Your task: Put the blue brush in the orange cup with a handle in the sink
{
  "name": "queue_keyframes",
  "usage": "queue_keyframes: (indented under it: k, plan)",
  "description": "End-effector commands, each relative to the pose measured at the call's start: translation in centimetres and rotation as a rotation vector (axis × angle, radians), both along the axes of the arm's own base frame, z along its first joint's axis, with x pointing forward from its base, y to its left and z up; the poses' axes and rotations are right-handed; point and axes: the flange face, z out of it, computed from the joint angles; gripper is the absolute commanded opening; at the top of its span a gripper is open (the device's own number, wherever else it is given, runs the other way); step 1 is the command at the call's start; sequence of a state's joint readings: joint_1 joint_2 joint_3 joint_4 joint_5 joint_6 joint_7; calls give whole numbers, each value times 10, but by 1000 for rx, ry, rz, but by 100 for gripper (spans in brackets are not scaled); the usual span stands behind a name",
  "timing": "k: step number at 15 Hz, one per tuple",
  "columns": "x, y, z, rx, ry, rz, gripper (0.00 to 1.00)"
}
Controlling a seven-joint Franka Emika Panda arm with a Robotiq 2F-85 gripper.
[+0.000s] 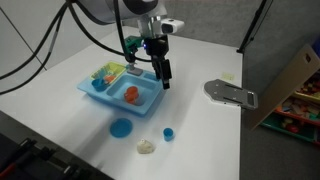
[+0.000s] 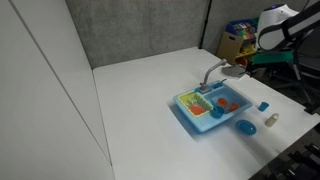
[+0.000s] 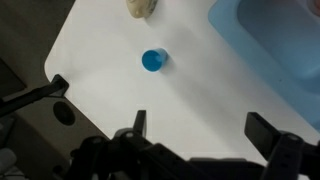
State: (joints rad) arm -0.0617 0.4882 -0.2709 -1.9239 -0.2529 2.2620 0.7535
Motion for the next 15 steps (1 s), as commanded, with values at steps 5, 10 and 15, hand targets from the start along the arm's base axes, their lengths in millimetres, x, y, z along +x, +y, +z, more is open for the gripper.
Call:
queue_keyframes:
  k: [5,10,15]
  plan:
    - [29,-7,3,27,-153,-109,100]
    - [39,-6,-11,37,-237,-174,100]
    - [49,-2,-36,64,-274,-216,100]
